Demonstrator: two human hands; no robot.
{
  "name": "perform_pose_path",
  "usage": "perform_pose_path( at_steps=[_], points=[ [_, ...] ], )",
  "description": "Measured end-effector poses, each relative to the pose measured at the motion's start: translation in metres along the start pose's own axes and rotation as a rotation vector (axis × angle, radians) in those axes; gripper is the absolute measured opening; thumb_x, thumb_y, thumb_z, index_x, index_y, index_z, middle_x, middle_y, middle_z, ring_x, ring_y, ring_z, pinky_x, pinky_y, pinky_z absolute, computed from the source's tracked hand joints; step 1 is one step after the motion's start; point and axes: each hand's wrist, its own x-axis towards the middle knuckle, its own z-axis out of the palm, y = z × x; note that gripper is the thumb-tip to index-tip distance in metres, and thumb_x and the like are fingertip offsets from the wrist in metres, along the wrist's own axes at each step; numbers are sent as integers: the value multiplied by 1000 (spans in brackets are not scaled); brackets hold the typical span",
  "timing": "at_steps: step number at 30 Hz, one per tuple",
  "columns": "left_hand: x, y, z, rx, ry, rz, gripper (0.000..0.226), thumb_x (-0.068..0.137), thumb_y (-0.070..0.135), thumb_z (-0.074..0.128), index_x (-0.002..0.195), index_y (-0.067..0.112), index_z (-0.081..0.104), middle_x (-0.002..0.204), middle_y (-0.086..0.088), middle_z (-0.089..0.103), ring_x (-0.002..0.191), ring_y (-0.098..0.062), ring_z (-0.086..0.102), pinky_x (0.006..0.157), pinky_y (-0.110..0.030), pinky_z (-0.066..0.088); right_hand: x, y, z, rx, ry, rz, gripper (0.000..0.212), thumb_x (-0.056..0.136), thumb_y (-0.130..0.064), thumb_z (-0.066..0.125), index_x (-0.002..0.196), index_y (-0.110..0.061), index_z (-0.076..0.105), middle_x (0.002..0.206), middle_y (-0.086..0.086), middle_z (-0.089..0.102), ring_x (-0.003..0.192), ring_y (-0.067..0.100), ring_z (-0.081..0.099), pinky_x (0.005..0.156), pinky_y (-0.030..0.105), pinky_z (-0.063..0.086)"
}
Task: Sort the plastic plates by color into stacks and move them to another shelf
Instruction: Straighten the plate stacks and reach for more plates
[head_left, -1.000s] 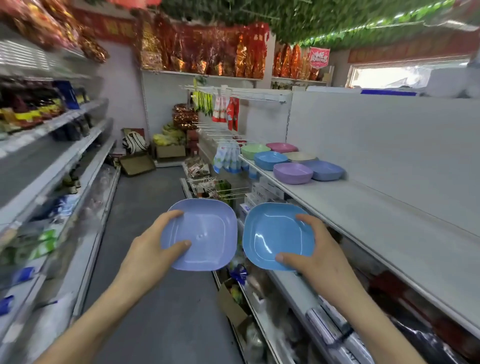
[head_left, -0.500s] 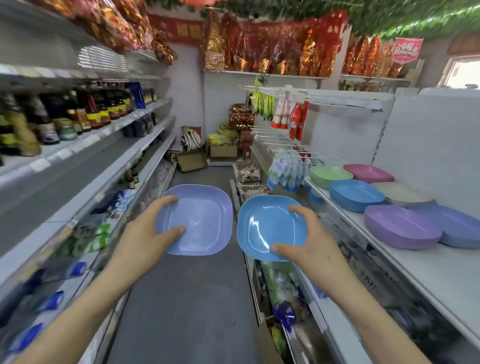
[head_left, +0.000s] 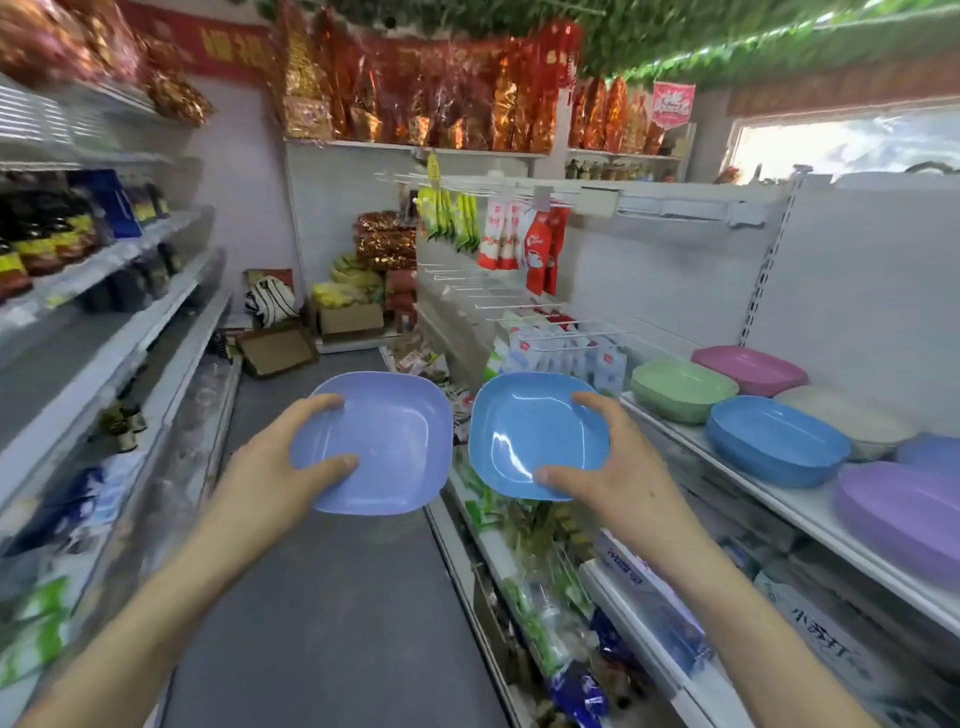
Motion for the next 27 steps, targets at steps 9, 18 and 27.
perform_pose_path(
  at_steps=[9,18,27],
  points=[
    [128,14,88,-128,-230,186,50,91,36,75,133,51,53,138,19,50,121,-14,48,90,-41,46,52,28,-22,-99,216,112,81,76,-34,85,144,-44,43,142,-22,45,127,5,44,100,34,41],
    [216,79,194,-180,-444,406,53,92,43,73,138,53,51,153,15,43,130,-21,52,95,-45,49,86,68,-87,-245,444,200,75,80,-32,83,145,-42,48,140,-18,48,127,8,45,105,35,39],
    [255,124,302,-319,-607,587,54,89,34,78,137,47,57,142,21,50,135,-13,47,104,-42,43,71,92,-139,-428,659,388,78,81,-32,83,150,-33,47,136,-10,53,125,12,49,103,32,39]
  ],
)
